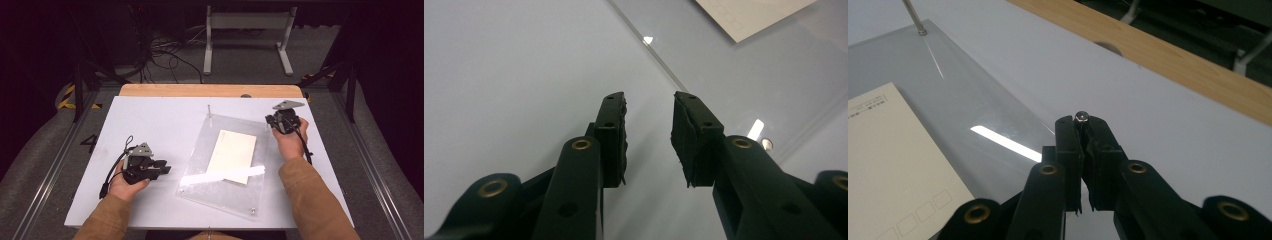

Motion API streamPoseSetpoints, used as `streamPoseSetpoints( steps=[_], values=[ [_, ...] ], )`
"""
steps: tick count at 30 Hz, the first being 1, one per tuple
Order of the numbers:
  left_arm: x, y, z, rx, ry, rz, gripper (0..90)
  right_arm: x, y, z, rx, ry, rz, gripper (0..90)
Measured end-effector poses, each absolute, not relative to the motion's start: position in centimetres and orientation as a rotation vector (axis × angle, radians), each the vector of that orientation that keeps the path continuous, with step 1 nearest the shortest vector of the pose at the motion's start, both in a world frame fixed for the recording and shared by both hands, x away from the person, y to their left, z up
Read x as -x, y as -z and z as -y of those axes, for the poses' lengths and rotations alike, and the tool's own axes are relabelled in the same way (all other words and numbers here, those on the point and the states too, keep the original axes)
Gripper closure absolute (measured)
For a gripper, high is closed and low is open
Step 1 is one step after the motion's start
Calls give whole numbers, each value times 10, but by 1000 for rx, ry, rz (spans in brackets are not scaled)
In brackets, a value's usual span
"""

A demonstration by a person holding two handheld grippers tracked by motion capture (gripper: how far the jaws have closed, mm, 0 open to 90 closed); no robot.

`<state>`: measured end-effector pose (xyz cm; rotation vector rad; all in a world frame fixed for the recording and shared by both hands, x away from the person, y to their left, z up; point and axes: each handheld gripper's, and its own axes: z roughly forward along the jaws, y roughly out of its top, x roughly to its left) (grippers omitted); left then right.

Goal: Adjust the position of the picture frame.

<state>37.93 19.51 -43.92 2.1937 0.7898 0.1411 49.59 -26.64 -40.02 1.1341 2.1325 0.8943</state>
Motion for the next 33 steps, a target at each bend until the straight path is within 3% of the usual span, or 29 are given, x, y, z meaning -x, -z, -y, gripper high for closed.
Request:
streamPoseSetpoints(
  steps=[6,14,33],
  values=[
    [-375,440,-202,-2174,-133,-795,672,-519,397,218,-992,-944,-2225,849],
    [-368,439,-199,-2187,-125,-759,675,-524,415,191,-932,-1020,-2331,849],
    [-371,437,-196,-2180,-145,-746,645,-511,423,186,-933,-1100,-2355,838]
  ],
)
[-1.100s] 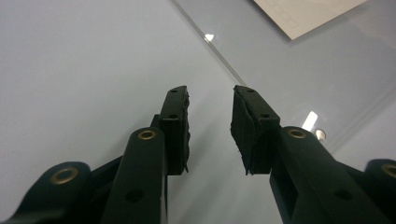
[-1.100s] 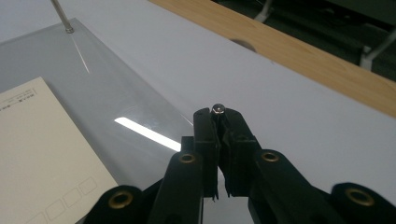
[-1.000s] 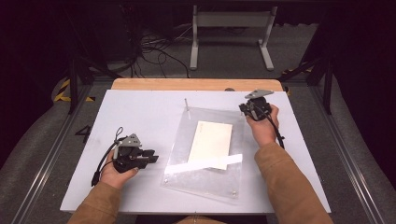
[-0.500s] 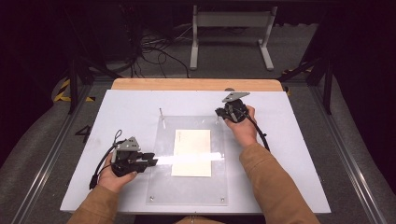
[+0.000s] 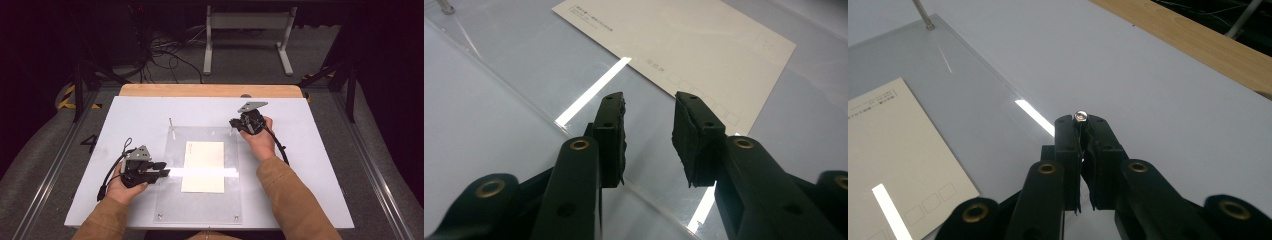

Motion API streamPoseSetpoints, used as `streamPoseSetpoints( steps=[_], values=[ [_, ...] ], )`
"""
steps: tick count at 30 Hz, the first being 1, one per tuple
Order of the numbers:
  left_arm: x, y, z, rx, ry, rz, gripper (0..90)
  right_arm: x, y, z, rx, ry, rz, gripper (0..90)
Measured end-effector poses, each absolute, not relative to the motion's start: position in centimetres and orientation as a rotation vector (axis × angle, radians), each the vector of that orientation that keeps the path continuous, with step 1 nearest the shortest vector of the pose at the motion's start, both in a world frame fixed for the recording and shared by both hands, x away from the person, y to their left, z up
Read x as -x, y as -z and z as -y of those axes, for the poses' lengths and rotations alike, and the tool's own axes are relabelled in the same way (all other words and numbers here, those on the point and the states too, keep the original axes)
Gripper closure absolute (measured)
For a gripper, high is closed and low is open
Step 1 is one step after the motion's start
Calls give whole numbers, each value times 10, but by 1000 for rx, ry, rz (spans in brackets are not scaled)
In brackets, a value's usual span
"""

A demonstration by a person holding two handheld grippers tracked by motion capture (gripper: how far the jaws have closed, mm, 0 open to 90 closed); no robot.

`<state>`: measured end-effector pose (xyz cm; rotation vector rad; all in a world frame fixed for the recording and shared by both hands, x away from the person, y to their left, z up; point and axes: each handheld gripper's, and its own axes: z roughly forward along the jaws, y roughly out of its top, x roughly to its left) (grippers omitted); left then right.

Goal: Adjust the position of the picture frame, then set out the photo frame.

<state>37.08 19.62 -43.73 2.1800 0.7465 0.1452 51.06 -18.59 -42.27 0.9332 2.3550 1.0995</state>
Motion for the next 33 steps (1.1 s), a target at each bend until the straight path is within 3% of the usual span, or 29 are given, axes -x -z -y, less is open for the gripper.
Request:
streamPoseSetpoints(
  steps=[9,16,20,25,31,33],
  values=[
    [-368,428,-204,-2093,-175,-791,545,-492,411,204,-1058,-1278,-2251,500],
    [-364,423,-207,-2064,-219,-802,523,-491,414,207,-1051,-1286,-2251,485],
    [-363,422,-209,-2056,-232,-805,520,-498,418,204,-1011,-1300,-2265,515],
    [-360,422,-210,-2061,-235,-801,516,-507,428,198,-947,-1276,-2318,683],
    [-358,424,-211,-2066,-230,-801,510,-512,431,190,-932,-1213,-2309,835],
    [-358,424,-212,-2070,-227,-800,510,-514,431,190,-953,-1216,-2302,845]
  ],
)
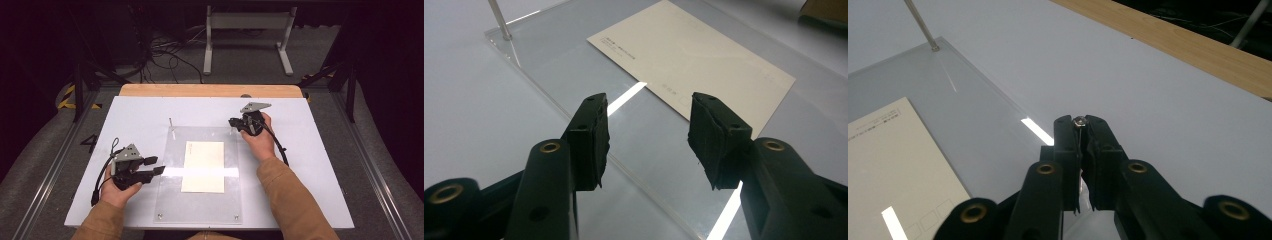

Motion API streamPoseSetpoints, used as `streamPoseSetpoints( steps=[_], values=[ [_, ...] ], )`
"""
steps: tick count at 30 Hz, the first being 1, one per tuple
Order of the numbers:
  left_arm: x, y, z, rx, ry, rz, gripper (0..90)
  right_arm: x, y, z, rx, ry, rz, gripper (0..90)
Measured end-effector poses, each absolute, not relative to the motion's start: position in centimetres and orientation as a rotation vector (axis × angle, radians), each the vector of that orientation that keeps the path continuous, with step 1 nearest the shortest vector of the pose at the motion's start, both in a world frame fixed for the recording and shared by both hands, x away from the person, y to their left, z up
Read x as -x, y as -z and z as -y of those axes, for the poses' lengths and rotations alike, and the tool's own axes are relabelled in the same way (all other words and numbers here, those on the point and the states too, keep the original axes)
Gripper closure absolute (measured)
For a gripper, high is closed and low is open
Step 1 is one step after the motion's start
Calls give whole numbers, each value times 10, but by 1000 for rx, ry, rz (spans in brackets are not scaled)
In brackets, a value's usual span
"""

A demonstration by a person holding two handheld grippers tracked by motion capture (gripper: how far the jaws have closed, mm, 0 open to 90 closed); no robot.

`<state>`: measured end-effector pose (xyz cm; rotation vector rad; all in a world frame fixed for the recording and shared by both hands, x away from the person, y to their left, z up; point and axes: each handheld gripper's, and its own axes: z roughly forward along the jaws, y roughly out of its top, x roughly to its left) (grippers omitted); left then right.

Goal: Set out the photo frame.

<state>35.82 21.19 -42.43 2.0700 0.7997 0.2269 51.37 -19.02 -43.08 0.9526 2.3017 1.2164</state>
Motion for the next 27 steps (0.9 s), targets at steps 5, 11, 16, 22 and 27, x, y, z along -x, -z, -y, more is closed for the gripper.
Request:
streamPoseSetpoints(
  steps=[5,11,16,22,27],
  values=[
    [-358,425,-212,-2067,-223,-805,511,-514,432,191,-1005,-1231,-2280,849],
    [-358,425,-211,-2064,-228,-801,511,-517,432,188,-1075,-1217,-2263,853],
    [-359,421,-222,-2034,-232,-824,508,-525,433,190,-1139,-1252,-2255,852],
    [-360,420,-233,-2006,-238,-848,502,-533,436,194,-1180,-1310,-2254,853],
    [-358,419,-234,-2004,-253,-843,486,-538,437,196,-1210,-1346,-2258,854]
  ],
)
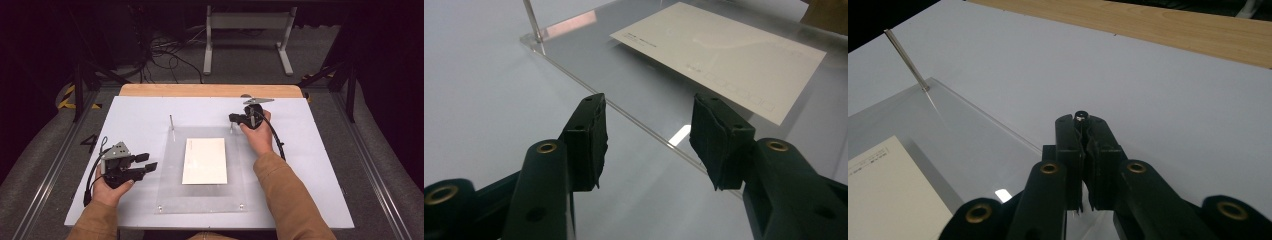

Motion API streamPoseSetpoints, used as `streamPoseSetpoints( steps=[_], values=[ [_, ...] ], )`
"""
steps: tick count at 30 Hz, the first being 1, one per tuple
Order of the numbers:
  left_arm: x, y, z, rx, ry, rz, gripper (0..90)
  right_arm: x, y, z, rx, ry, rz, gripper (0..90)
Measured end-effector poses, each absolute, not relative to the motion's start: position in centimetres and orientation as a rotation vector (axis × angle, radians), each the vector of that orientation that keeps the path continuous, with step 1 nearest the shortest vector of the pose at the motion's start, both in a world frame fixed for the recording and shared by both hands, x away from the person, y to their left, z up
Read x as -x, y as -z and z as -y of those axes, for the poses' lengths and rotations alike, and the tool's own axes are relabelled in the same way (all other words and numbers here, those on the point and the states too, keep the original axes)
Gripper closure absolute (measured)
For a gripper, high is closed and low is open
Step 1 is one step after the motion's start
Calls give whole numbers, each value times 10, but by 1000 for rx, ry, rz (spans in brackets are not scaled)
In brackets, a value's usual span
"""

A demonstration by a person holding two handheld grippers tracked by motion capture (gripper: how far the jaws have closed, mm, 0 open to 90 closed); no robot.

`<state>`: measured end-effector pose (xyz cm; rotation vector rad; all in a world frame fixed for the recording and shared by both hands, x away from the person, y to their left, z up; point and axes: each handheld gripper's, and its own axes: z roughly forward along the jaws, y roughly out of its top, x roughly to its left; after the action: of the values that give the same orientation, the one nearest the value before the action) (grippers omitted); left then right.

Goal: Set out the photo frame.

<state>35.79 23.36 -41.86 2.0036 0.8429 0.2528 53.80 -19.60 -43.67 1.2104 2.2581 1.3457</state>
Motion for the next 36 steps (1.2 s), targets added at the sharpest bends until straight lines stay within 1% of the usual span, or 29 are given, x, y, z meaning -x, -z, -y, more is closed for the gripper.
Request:
streamPoseSetpoints(
  steps=[12,16,20,21,29,36],
  values=[
    [-344,419,-249,-1974,-323,-852,432,-549,437,200,-1257,-1389,-2288,854],
    [-338,421,-250,-1999,-338,-838,430,-550,439,201,-1263,-1412,-2284,853],
    [-333,422,-250,-2010,-338,-816,409,-551,439,202,-1272,-1419,-2287,853],
    [-332,422,-249,-2017,-356,-797,403,-552,439,202,-1277,-1424,-2287,853],
    [-323,426,-242,-2036,-393,-690,307,-557,441,203,-1335,-1459,-2279,853],
    [-315,425,-224,-2048,-489,-577,199,-558,442,203,-1343,-1467,-2277,853]
  ],
)
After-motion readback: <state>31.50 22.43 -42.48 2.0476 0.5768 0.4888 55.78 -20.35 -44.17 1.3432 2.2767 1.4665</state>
